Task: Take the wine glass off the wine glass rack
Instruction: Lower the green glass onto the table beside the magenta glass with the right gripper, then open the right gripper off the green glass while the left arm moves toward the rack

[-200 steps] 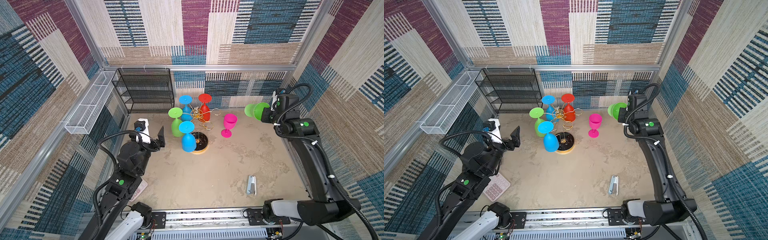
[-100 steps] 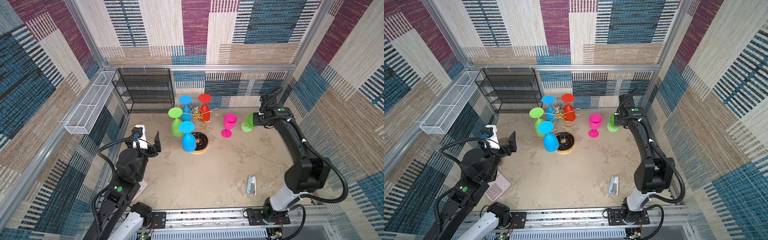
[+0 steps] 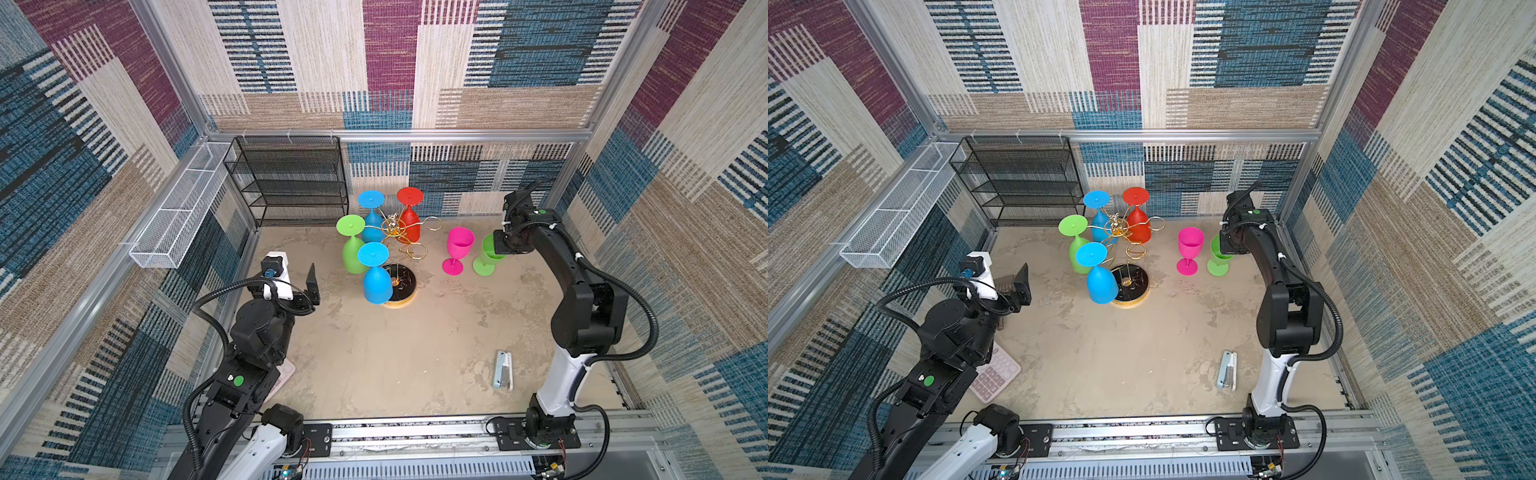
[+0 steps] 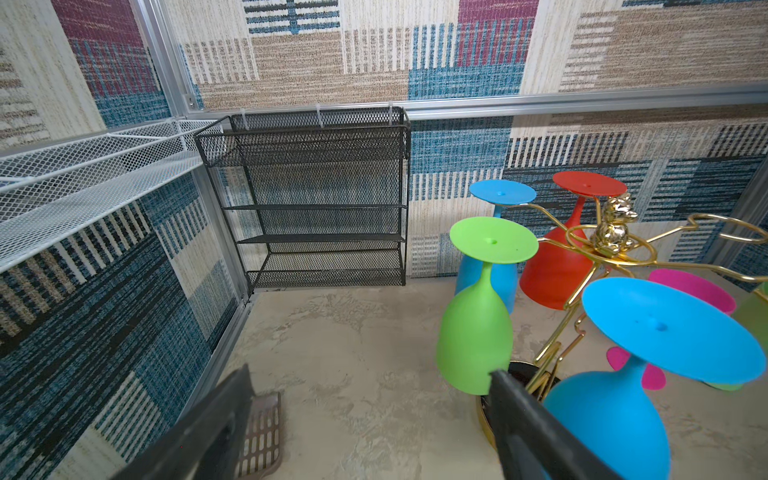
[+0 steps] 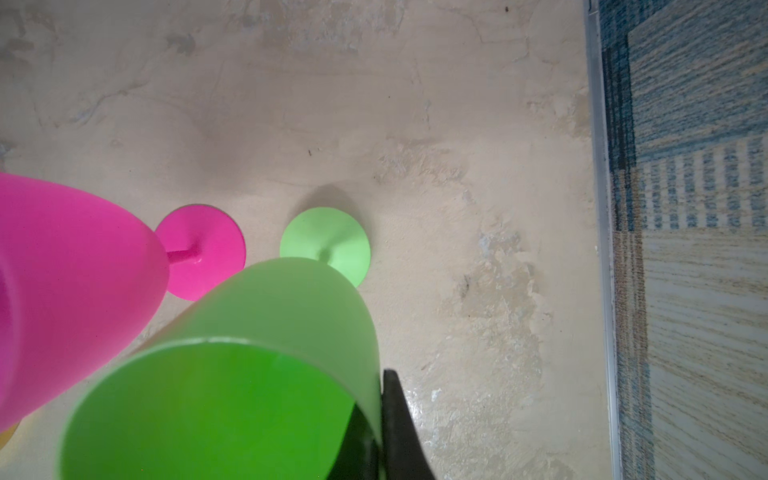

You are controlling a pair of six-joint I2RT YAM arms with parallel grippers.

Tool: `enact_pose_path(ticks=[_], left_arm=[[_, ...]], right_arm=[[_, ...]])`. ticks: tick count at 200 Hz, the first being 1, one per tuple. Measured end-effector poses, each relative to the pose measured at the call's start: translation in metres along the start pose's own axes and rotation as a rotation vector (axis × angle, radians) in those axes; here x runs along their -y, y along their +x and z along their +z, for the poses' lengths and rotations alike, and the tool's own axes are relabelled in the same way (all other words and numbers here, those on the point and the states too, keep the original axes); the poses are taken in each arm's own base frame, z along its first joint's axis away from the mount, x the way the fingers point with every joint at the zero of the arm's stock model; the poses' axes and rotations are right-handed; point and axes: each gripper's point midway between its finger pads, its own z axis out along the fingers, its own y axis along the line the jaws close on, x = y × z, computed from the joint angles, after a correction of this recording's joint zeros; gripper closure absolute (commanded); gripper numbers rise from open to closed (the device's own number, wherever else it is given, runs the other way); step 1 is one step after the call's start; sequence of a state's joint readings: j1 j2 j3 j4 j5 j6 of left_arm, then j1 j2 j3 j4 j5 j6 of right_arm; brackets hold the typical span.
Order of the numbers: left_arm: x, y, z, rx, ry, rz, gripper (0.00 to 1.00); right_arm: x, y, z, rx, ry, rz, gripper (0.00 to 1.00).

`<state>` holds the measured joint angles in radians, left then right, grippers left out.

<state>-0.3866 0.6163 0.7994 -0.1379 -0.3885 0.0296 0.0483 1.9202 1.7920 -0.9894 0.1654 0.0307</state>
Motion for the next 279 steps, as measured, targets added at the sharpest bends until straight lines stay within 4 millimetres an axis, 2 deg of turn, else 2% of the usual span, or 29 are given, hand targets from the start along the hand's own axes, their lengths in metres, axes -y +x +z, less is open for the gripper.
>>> enact_pose_path(ticks=[14,42,65,80,132,171,197,222,236,279], left_arm=[[-0.001,0.001,0.001,-0.002,-0.003,0.001,0.1],[-0.001,0.001,0.001,-0.005,-0.005,0.002,0.09],[-0.001,0.002,0.002,-0.007,-0.006,0.003,0.09],[-0.001,0.003,0.003,-0.012,-0.008,0.004,0.1],[-0.002,0.004,0.004,-0.015,-0.011,0.004,0.1],[-0.002,0.005,0.005,-0.017,-0.006,0.001,0.1],[0.0,0.006,0.006,-0.033,0.004,-0.006,0.12],[0.006,0.001,0.003,-0.048,0.05,-0.046,0.16],[0.011,-0.004,-0.001,-0.058,0.087,-0.08,0.19],[0.043,-0.031,-0.008,-0.127,0.285,-0.215,0.29]], right_arm=[[-0.001,-0.002,0.004,-0.003,-0.002,-0.002,1.0],[-0.002,-0.006,0.008,-0.002,-0.005,-0.002,0.9],[-0.001,-0.006,0.01,-0.008,0.001,-0.005,0.71],[-0.002,-0.002,0.012,-0.025,-0.002,-0.008,0.66],[-0.006,-0.026,-0.01,0.049,-0.039,0.004,0.51],[-0.007,-0.052,-0.044,0.172,-0.08,0.026,0.48],[-0.007,-0.062,-0.088,0.313,-0.128,0.061,0.43],[-0.005,-0.06,-0.145,0.49,-0.195,0.097,0.35],[-0.006,-0.056,-0.168,0.575,-0.237,0.116,0.31],[-0.024,-0.023,-0.2,0.701,-0.412,0.133,0.17]])
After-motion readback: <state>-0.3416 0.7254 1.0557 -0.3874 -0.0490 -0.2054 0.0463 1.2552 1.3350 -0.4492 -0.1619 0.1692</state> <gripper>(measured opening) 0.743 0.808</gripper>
